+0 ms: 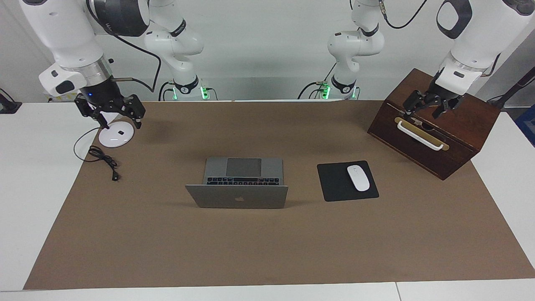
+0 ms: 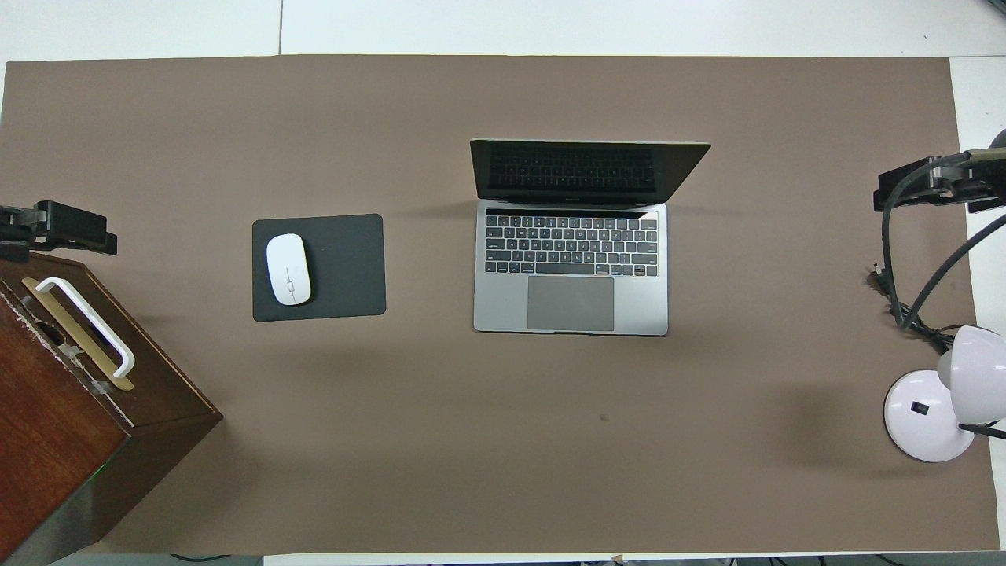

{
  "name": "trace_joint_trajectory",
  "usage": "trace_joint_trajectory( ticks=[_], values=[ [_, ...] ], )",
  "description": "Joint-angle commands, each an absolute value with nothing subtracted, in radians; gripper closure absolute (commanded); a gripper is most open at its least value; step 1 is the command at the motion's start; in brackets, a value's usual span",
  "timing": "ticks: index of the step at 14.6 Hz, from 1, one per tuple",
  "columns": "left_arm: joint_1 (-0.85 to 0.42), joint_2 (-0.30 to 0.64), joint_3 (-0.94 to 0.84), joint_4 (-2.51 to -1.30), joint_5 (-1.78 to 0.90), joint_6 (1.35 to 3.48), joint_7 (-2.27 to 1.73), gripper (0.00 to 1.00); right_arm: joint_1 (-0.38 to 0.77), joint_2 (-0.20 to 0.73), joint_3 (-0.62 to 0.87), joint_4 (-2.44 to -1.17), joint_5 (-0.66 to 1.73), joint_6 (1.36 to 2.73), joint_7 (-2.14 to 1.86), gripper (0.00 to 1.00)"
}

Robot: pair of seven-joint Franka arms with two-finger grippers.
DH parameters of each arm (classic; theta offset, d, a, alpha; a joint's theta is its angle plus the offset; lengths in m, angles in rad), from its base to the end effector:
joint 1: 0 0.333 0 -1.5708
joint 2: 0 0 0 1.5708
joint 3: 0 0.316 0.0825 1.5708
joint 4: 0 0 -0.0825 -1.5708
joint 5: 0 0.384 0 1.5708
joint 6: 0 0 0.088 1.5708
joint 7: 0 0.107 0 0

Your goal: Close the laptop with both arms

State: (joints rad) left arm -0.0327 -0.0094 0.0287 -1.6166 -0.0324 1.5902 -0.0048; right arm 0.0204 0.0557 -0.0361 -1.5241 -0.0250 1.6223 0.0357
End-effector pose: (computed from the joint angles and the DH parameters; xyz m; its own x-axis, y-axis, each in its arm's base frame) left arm 0.5524 -0.0055 0.6098 0.9999 0.0014 -0.0172 0.0020 -0.9995 0.0326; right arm 0.5770 -0.0110 0.6198 0.9978 -0.0499 0.0434 -0.0511 -0.9984 0.0255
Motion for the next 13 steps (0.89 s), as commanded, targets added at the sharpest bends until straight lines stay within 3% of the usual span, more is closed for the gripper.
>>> trace_joint_trajectory(
  ticks=[1,13],
  values=[
    [-0.021,0.002,0.025,-1.588,-0.037,1.563,-0.006,0.00,0.011,0.041,-0.029,-1.540,-0.023,1.637,0.041,0.00],
    [-0.023,0.005,0.023,-1.588,-0.032,1.586,-0.011,0.00,0.011,0.046,-0.029,-1.537,-0.002,1.677,0.051,0.00]
  ],
)
